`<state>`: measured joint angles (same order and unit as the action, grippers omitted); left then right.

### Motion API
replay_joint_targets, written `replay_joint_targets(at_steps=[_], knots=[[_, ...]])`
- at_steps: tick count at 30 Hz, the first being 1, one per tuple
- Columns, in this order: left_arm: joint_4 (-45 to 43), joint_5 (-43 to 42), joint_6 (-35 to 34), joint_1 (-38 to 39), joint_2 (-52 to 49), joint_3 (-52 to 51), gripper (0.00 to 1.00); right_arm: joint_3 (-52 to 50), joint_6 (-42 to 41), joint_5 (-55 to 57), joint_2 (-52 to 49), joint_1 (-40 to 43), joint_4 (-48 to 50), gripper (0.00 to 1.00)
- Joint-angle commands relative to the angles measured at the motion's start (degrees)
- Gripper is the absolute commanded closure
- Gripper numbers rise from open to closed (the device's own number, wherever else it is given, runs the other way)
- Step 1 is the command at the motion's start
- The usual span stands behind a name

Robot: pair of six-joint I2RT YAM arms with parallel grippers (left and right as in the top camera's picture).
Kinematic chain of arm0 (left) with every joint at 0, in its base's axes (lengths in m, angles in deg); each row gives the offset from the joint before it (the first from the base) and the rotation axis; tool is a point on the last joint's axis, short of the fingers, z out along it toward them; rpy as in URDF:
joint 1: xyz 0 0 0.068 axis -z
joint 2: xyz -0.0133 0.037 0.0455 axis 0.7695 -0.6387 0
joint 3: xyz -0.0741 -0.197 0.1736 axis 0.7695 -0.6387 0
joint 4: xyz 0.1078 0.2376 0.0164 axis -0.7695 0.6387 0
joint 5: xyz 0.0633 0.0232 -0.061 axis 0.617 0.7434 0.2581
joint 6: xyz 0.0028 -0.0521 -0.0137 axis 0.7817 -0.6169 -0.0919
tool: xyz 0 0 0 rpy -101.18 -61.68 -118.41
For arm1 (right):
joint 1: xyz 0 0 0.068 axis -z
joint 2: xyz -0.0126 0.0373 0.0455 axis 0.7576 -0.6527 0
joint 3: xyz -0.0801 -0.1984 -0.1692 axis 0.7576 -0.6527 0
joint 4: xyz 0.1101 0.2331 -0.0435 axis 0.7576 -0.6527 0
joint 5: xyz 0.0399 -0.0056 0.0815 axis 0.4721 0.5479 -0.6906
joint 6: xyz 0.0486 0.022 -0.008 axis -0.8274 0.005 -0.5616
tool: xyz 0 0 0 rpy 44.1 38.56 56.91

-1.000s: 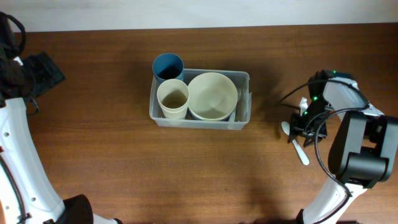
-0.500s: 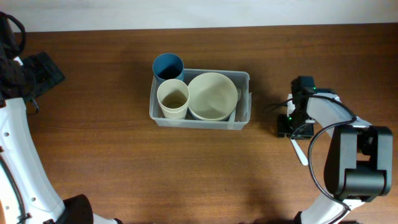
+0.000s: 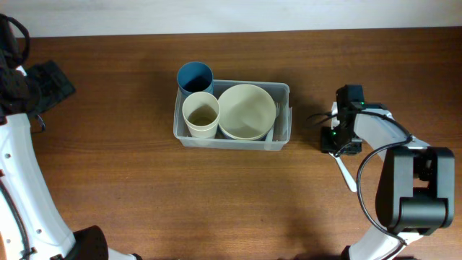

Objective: Pack container
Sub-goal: 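Move the right gripper to the white spoon and grasp it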

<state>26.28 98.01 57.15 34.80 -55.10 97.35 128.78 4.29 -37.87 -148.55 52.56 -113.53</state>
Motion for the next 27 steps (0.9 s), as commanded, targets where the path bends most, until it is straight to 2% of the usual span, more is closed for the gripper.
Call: replay_joint_targets(at_steps=[1, 5, 15, 27], knots=[[0.1, -0.2, -0.6, -0.2, -0.2, -0.2, 0.00, -3.9, -0.1, 1.9, -6.3, -0.3, 0.2, 0.62], [0.1, -0.2, -0.6, -0.2, -0.2, -0.2, 0.01, -3.9, -0.2, 1.9, -6.3, -0.3, 0.3, 0.68], [0.1, -0.2, -0.6, -0.2, -0.2, -0.2, 0.00, -1.2, -0.3, 1.6, -6.3, -0.2, -0.5, 0.68], [0.1, -0.2, -0.6, -0.2, -0.2, -0.2, 0.01, 17.6, 0.8, -6.7, -6.3, -0.2, -14.9, 0.68]])
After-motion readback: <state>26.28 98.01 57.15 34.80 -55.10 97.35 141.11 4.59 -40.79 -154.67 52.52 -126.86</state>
